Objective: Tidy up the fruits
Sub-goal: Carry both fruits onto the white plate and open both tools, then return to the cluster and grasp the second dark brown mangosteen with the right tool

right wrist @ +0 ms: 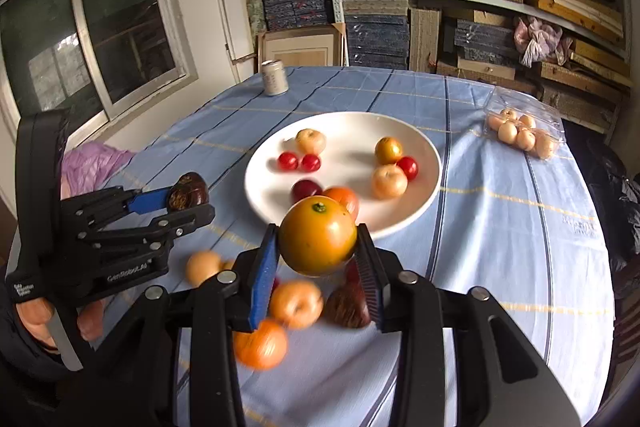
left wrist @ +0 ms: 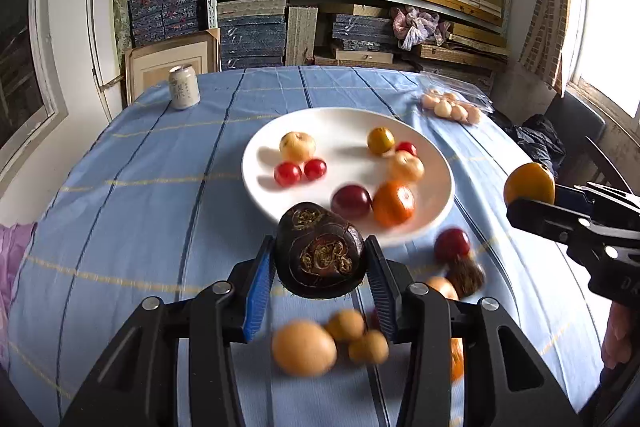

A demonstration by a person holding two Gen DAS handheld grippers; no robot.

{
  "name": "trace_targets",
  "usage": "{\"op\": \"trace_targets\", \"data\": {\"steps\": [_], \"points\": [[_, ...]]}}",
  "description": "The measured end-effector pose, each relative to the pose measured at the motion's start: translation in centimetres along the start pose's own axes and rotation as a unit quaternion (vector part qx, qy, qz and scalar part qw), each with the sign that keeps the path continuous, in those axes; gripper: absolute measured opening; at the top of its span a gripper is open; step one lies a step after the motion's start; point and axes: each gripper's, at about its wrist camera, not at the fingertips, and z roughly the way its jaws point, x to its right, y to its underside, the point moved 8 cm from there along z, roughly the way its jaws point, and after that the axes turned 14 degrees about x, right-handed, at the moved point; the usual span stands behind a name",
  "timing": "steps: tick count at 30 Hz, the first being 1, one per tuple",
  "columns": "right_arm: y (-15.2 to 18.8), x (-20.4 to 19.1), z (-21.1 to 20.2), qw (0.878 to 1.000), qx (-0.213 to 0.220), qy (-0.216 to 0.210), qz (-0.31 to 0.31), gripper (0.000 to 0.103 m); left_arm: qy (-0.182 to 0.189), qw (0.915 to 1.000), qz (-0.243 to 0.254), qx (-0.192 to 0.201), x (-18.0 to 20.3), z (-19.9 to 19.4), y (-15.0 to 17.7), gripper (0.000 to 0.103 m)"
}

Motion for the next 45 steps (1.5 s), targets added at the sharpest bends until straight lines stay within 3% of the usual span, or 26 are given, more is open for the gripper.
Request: {"op": "trace_targets", "data": {"steps": [5, 11, 18, 23, 25, 26, 27, 34, 39, 45], "points": [[-2.0, 1.7, 4.7, 1.000, -0.018, 0.012, -0.006, 0.037, -0.003, 1.0000, 0.000, -0.007, -0.3, 3.7, -2.0, 0.045], [-3.0, 3.2, 10.7, 0.999, -0.040, 0.023, -0.012, 0.037, -0.007, 0.9996, 0.000, -0.027, -0.3, 8.0, -2.1, 0.045], [-2.0, 3.7, 17.0, 0.996, -0.075, 0.036, -0.024, 0.037, -0.013, 0.9989, -0.004, -0.044, -1.3, 10.8, -1.3, 0.045], [-0.8, 3.8, 18.9, 0.994, -0.092, 0.046, -0.034, 0.041, -0.022, 0.9983, -0.015, -0.053, -2.3, 11.5, -0.7, 0.045], [-1.0, 3.8, 18.4, 0.994, -0.080, 0.056, -0.046, 0.059, -0.026, 0.9983, -0.013, -0.051, -2.4, 11.2, -0.7, 0.047], [-1.3, 3.8, 17.8, 0.995, -0.072, 0.057, -0.048, 0.060, -0.027, 0.9983, -0.014, -0.049, -2.4, 11.0, -0.7, 0.054], [-1.5, 3.8, 17.2, 0.995, -0.067, 0.056, -0.044, 0.060, -0.029, 0.9985, -0.016, -0.044, -2.6, 10.6, -0.8, 0.061], [-0.8, 4.6, 10.3, 0.997, -0.053, 0.050, -0.034, 0.060, -0.024, 0.9993, -0.019, -0.021, -3.0, 6.5, -0.9, 0.069], [3.2, 4.0, 4.4, 0.997, -0.054, 0.048, -0.038, 0.060, -0.013, 0.9996, -0.005, -0.026, -2.7, 2.7, 1.5, 0.074], [8.4, 2.4, 2.5, 0.994, -0.079, 0.051, -0.057, 0.055, -0.001, 0.9990, 0.015, -0.043, -1.8, -0.4, 5.3, 0.074]]}}
